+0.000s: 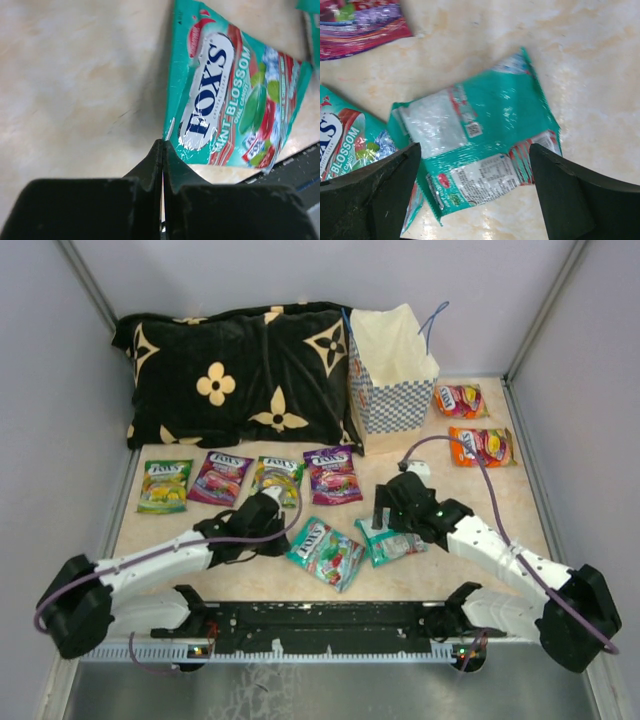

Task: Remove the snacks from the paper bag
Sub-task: Move the snack to the center of the board.

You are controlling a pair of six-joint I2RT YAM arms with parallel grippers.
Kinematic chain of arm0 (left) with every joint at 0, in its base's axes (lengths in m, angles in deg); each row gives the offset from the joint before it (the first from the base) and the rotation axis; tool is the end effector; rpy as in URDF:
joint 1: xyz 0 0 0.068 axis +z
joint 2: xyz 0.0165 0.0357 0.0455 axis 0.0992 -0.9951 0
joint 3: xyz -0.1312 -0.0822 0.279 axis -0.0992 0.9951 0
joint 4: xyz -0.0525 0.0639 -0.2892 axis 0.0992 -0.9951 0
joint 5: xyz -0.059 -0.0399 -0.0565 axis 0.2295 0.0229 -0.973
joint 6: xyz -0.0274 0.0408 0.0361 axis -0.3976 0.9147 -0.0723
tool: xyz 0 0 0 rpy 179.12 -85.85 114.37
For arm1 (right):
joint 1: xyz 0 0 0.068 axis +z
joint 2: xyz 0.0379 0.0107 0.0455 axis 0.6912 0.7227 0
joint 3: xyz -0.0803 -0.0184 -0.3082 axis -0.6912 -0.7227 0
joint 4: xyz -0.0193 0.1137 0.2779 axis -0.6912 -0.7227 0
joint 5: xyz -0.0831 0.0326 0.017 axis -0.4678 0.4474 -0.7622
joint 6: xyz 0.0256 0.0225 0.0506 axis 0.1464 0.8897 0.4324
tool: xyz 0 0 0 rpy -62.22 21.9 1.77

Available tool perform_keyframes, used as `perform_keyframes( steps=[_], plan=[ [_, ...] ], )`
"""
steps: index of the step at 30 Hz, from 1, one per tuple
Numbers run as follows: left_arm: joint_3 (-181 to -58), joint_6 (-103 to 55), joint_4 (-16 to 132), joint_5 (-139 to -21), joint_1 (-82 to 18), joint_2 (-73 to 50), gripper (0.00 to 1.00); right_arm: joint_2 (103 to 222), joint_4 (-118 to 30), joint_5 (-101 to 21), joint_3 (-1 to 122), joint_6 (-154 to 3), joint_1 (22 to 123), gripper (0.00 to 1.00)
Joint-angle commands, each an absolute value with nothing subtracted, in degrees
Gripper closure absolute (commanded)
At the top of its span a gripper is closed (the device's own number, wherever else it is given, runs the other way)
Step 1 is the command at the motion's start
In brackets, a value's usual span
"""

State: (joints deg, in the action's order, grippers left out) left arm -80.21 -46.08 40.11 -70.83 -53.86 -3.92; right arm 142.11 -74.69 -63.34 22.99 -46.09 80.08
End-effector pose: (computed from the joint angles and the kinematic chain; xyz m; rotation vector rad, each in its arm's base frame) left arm 0.1655 -0.1837 0.1962 0.3184 2.5246 -0.5856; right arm 0.1870 0.1228 0.2345 0.1008 2.4781 0.2056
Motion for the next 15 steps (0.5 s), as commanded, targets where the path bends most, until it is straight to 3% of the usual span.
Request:
perform_keyframes(
  steps=[1,3,5,10,13,15],
  plan=[
    [-74.76,-59.29,34.01,-55.6,-53.74,6.36,1.0,144.59,-64.94,-65.9,28.73,-48.91,86.42,0.09],
    [-73.87,-61.08,32.48,-50.83,-53.64,8.97,0.97,147.0,-63.44,-63.23,30.87,-51.32,89.36,0.09],
    [-74.57,-61.9,30.05,-47.12,-53.3,9.61,0.86,150.23,-63.71,-61.41,33.52,-52.84,93.21,0.09],
    [-78.65,-63.58,23.19,-43.0,-52.97,6.65,0.72,157.75,-63.32,-55.42,34.68,-48.23,99.06,0.11],
    [-80.52,-60.4,25.01,-42.58,-52.94,4.49,0.19,160.32,-61.99,-56.76,31.71,-43.85,100.97,0.16],
    [-81.93,-52.92,29.13,-44.6,-52.98,1.56,0.12,160.97,-61.21,-58.71,29.21,-42.18,101.6,0.21]
  ],
)
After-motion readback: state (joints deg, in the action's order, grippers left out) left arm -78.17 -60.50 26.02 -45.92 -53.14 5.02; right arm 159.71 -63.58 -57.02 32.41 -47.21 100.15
